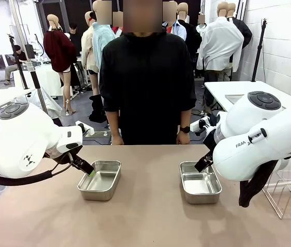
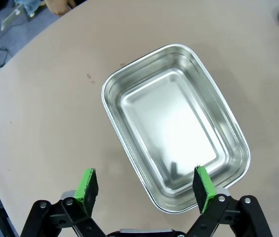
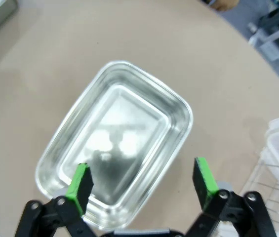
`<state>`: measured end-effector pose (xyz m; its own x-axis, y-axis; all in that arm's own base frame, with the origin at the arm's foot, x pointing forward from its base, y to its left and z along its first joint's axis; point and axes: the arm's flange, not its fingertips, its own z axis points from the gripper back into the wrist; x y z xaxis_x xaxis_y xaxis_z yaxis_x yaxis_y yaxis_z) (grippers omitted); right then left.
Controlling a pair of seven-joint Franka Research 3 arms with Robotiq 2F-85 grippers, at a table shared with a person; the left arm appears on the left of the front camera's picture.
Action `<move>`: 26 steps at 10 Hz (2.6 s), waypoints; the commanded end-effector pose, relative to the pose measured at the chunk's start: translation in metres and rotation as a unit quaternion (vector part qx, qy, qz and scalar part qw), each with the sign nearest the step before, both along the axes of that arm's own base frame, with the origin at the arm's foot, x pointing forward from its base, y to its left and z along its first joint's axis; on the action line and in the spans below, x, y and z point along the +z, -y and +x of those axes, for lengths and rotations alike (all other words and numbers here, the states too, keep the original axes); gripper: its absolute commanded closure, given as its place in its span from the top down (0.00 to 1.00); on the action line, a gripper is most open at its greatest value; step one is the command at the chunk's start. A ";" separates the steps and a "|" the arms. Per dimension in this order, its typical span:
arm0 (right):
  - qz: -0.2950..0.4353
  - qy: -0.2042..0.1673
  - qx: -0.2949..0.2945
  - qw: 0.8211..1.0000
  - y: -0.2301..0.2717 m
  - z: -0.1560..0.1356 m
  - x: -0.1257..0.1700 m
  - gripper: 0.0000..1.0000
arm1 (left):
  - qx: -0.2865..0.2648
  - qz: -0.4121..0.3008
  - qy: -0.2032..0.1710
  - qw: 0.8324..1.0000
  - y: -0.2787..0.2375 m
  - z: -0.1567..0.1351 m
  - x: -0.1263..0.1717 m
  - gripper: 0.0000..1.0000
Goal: Place the bread in airtight containers.
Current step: Lift both Airtight Container.
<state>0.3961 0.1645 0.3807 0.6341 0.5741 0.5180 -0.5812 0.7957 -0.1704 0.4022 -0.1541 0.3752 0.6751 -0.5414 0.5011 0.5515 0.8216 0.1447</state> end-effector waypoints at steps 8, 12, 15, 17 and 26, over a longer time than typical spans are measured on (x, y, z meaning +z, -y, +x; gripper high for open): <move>0.211 0.032 -0.003 0.977 0.141 -0.089 0.124 1.00 | -0.063 -0.156 0.090 0.982 -0.047 -0.078 0.158 1.00; 0.218 0.031 0.011 0.975 0.136 -0.080 0.123 1.00 | -0.075 -0.122 0.110 0.984 -0.043 -0.096 0.167 1.00; 0.215 0.026 -0.001 0.976 0.143 -0.054 0.160 1.00 | -0.068 -0.134 0.110 0.983 -0.034 -0.078 0.193 1.00; 0.215 0.026 -0.001 0.976 0.143 -0.054 0.160 1.00 | -0.068 -0.134 0.110 0.983 -0.034 -0.078 0.193 1.00; 0.215 0.026 -0.001 0.976 0.143 -0.054 0.160 1.00 | -0.068 -0.134 0.110 0.983 -0.034 -0.078 0.193 1.00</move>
